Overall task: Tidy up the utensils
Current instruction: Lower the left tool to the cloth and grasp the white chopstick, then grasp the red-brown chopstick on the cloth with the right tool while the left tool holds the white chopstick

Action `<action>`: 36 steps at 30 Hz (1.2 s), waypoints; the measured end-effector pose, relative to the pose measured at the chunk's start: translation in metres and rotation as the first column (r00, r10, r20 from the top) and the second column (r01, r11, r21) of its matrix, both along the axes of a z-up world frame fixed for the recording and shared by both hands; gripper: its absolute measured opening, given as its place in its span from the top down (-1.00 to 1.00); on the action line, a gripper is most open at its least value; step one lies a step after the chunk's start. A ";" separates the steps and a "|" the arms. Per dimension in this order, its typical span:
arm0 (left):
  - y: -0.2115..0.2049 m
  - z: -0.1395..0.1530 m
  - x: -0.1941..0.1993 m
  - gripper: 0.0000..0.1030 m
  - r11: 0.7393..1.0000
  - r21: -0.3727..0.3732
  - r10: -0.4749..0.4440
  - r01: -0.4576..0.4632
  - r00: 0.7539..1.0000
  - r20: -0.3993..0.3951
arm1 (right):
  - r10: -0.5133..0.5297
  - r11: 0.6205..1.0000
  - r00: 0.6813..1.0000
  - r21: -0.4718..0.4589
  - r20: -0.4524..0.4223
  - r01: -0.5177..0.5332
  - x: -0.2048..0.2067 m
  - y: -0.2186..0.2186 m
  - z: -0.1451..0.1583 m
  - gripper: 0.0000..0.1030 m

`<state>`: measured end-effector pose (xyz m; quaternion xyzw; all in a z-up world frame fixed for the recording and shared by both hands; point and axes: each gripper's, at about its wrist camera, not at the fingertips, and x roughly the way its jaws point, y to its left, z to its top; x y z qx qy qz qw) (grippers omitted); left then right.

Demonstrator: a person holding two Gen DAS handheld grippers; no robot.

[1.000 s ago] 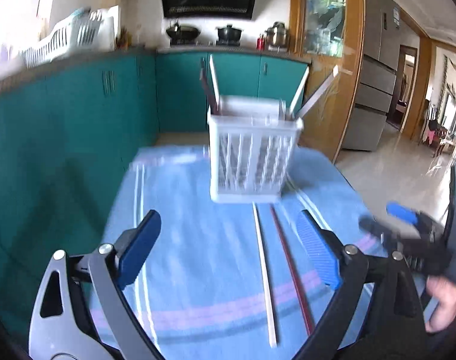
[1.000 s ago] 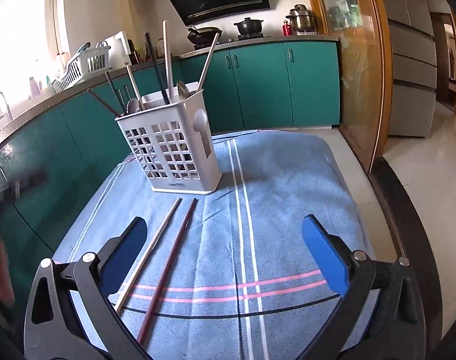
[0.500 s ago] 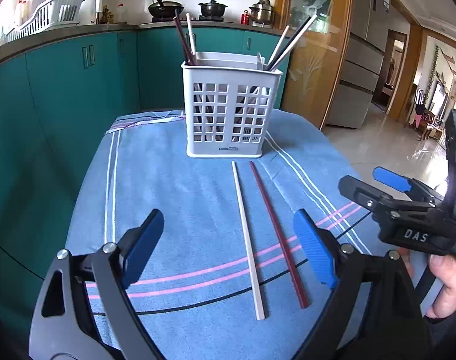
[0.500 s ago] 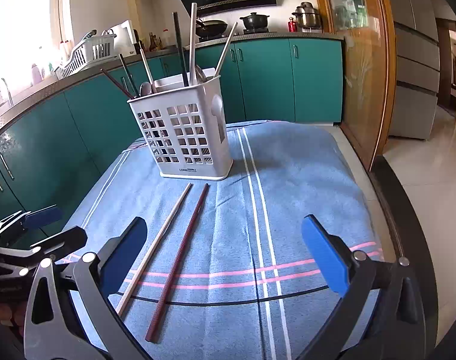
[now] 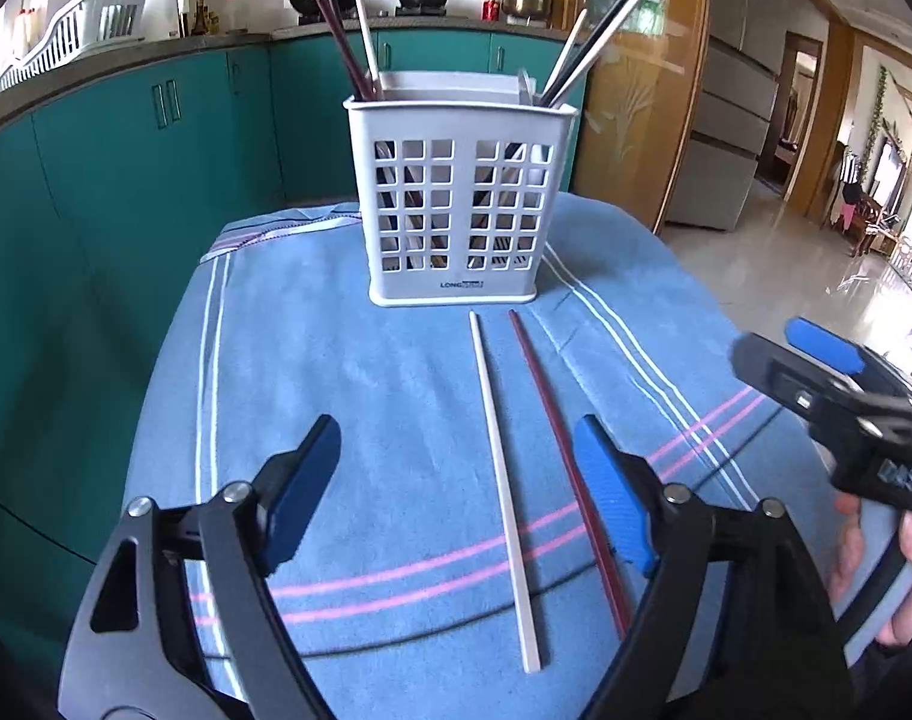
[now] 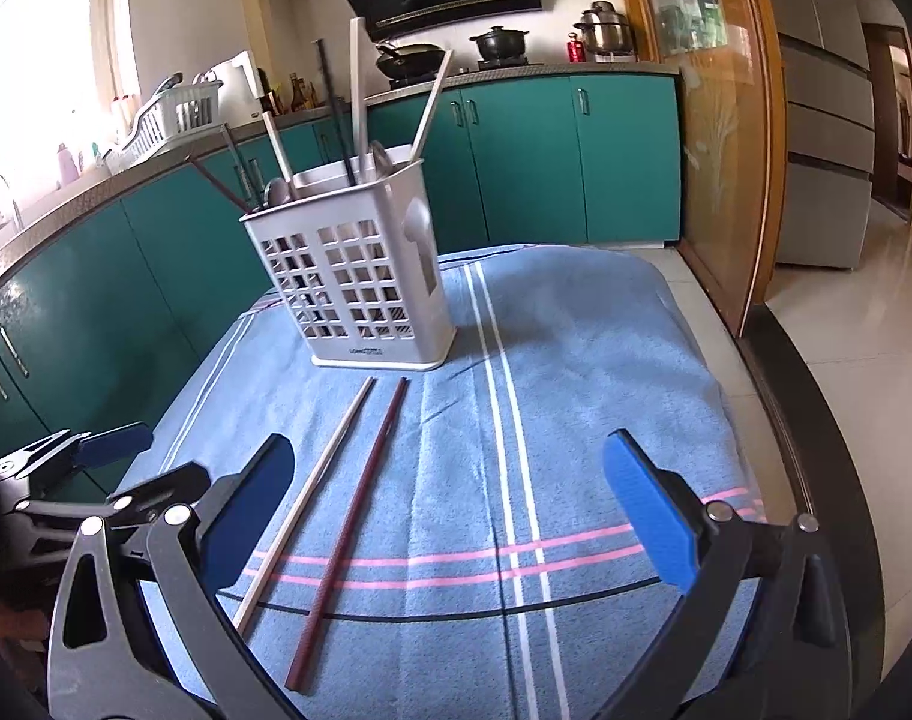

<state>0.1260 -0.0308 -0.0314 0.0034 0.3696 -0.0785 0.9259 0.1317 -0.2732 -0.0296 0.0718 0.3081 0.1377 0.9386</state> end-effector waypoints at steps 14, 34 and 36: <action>-0.038 -0.052 0.121 0.52 0.999 0.040 -0.024 0.035 0.966 -0.258 | 0.008 0.999 0.999 0.032 -0.034 -0.007 0.008 -0.012 -0.004 -0.95; 0.016 0.075 0.026 0.92 0.994 -0.096 -0.046 0.057 0.992 0.117 | 0.063 0.998 0.992 -0.001 -0.110 -0.063 0.019 0.004 -0.021 -0.95; 0.023 0.097 0.005 0.92 0.992 -0.112 -0.033 0.054 0.983 0.181 | 0.069 0.997 0.990 -0.016 -0.121 -0.071 0.021 0.011 -0.023 -0.95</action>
